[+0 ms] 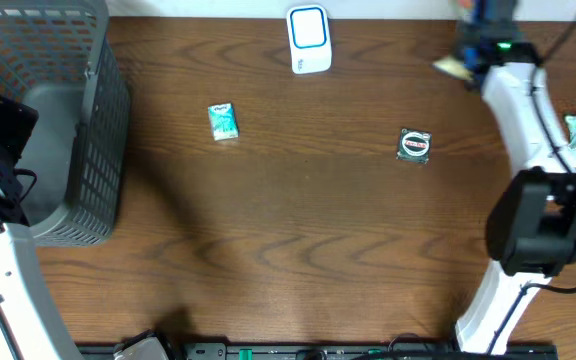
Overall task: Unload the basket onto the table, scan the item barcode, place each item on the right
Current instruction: 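Carry the snack bag right and drop it at the table's right edge, then reach the right gripper to the dark-green Zam-Buk tin and grasp it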
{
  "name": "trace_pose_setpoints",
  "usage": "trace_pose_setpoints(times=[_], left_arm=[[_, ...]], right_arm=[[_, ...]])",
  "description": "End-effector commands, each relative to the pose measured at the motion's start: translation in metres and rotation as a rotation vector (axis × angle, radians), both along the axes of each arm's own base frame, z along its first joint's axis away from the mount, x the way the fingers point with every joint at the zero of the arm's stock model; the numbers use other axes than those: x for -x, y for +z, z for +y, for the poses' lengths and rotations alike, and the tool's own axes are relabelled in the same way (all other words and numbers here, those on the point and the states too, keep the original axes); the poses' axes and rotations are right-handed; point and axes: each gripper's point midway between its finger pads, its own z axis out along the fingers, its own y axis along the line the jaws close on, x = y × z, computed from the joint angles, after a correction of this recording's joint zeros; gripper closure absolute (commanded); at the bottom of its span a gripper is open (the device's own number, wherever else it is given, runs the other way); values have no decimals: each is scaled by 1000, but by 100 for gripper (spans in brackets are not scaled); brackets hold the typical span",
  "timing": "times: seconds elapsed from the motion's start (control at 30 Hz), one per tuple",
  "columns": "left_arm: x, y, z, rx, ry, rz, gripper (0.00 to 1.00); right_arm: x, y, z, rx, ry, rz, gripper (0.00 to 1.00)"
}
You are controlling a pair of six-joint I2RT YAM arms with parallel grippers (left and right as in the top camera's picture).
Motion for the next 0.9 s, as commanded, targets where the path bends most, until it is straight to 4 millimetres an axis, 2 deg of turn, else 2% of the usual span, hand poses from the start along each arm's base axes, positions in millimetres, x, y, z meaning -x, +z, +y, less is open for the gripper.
trace_pose_setpoints(times=[0.0, 0.13, 0.2, 0.33, 0.37, 0.43, 0.5, 0.6, 0.7, 0.73, 0.77, 0.87], left_arm=[[0, -1, 3, 1, 15, 2, 2], [0, -1, 3, 1, 14, 2, 2], [0, -1, 3, 1, 15, 2, 2], [0, -1, 3, 1, 14, 2, 2], [0, -1, 3, 1, 15, 2, 2], [0, -1, 3, 1, 14, 2, 2], [0, -1, 3, 1, 14, 2, 2], [0, -1, 3, 1, 15, 2, 2], [0, -1, 3, 1, 14, 2, 2], [0, -1, 3, 1, 15, 2, 2], [0, -1, 3, 1, 15, 2, 2], [0, -1, 3, 1, 15, 2, 2]], right_arm=[[25, -9, -61, 25, -110, 69, 99], [49, -32, -108, -82, -160, 123, 99], [55, -42, -119, -128, -165, 132, 94], [69, -64, -136, -194, -187, 172, 40], [70, -66, -137, -196, -190, 175, 36], [75, -74, -138, -205, -199, 190, 20], [74, -81, -128, -226, -175, 204, 12], [69, -86, -112, -257, -132, 210, 12], [56, -87, -85, -332, -46, 187, 17], [50, -87, -74, -363, -9, 176, 18], [41, -85, -54, -410, 54, 156, 20], [24, -80, -16, -471, 163, 121, 21]])
